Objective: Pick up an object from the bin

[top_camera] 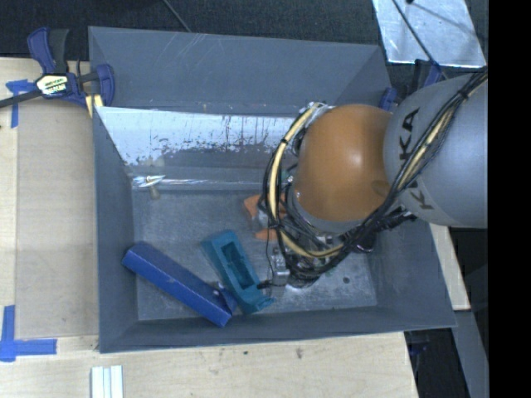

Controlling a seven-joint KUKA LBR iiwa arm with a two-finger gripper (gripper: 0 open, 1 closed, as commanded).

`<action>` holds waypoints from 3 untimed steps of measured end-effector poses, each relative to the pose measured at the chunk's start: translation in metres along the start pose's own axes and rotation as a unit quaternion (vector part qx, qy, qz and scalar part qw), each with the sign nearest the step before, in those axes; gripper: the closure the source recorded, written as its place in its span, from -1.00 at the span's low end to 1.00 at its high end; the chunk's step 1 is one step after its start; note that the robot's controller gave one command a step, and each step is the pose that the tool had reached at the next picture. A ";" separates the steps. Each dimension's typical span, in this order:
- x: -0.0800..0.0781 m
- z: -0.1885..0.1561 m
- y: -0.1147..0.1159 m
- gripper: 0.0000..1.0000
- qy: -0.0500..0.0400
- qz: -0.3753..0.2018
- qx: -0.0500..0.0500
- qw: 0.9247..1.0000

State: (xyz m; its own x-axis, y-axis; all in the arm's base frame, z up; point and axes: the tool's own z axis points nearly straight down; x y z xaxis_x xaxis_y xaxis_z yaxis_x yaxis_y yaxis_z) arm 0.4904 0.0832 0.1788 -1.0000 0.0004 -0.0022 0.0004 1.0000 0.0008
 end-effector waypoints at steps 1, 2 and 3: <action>-0.034 0.000 -0.042 -1.00 0.000 -0.006 0.000 1.000; -0.048 0.009 -0.069 -1.00 -0.001 0.004 0.002 1.000; -0.073 0.044 -0.053 -1.00 -0.003 -0.009 0.000 1.000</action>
Offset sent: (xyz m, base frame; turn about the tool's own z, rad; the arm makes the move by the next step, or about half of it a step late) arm 0.0429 -0.0447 -0.0212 0.0204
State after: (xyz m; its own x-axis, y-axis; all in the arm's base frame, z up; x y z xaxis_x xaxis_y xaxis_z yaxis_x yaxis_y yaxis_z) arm 0.5631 0.0299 0.1347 -0.9998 -0.0175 -0.0082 -0.0175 0.9998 0.0002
